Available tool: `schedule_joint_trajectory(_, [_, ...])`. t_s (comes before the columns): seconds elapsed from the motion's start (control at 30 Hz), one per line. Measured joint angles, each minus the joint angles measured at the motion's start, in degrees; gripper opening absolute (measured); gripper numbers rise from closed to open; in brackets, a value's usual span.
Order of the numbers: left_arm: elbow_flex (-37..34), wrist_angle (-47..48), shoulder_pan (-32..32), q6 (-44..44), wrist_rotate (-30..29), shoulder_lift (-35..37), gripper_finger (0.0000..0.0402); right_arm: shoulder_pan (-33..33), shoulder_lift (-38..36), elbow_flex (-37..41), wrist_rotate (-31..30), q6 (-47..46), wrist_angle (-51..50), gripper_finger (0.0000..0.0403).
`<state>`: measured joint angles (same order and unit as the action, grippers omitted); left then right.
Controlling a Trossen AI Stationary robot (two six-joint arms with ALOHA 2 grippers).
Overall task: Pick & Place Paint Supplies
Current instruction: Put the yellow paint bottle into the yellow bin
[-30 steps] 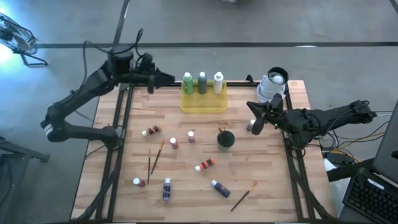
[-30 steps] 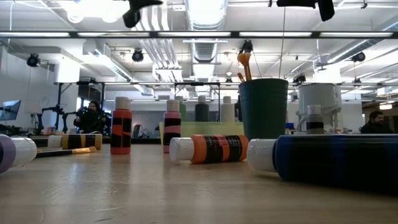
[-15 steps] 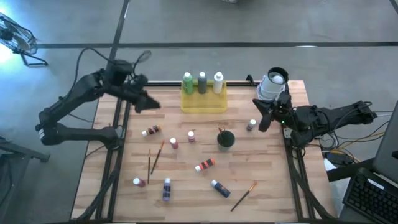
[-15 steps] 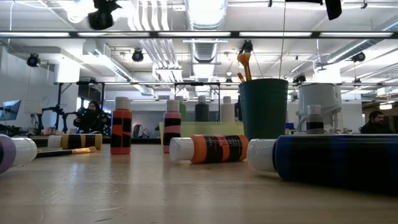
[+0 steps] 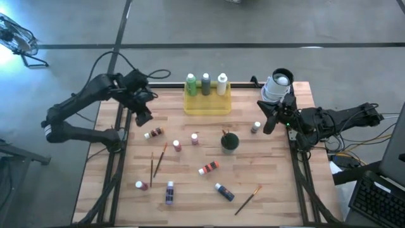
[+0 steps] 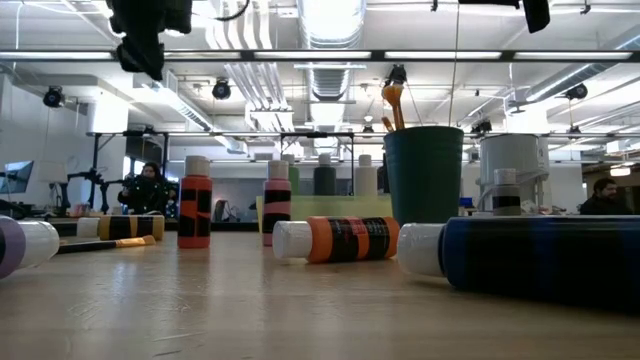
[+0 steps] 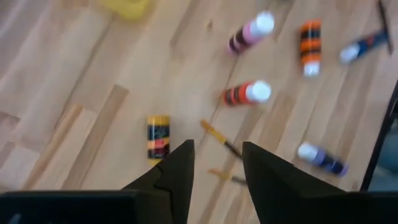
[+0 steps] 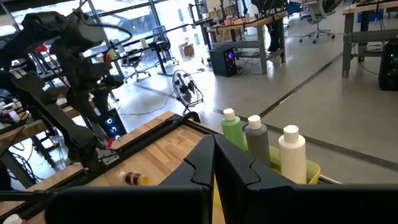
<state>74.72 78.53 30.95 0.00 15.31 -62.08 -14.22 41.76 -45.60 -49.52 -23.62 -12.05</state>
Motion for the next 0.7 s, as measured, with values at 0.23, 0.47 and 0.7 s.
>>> schedule_joint_trajectory(0.23, [-2.4,2.48,-0.81,4.04,-1.05,-4.44,0.0167,0.0,0.0,0.0,0.0,0.0,0.02,0.0009])
schedule_joint_trajectory(0.47, [-9.51,1.95,-1.15,5.02,-10.69,-7.55,0.0196,0.0,0.0,0.0,-0.02,0.0,0.07,0.0009])
schedule_joint_trajectory(0.7, [-17.56,-4.95,-1.42,2.79,-10.29,-7.52,0.0202,0.02,0.0,0.0,-0.4,0.0,0.13,0.0009])
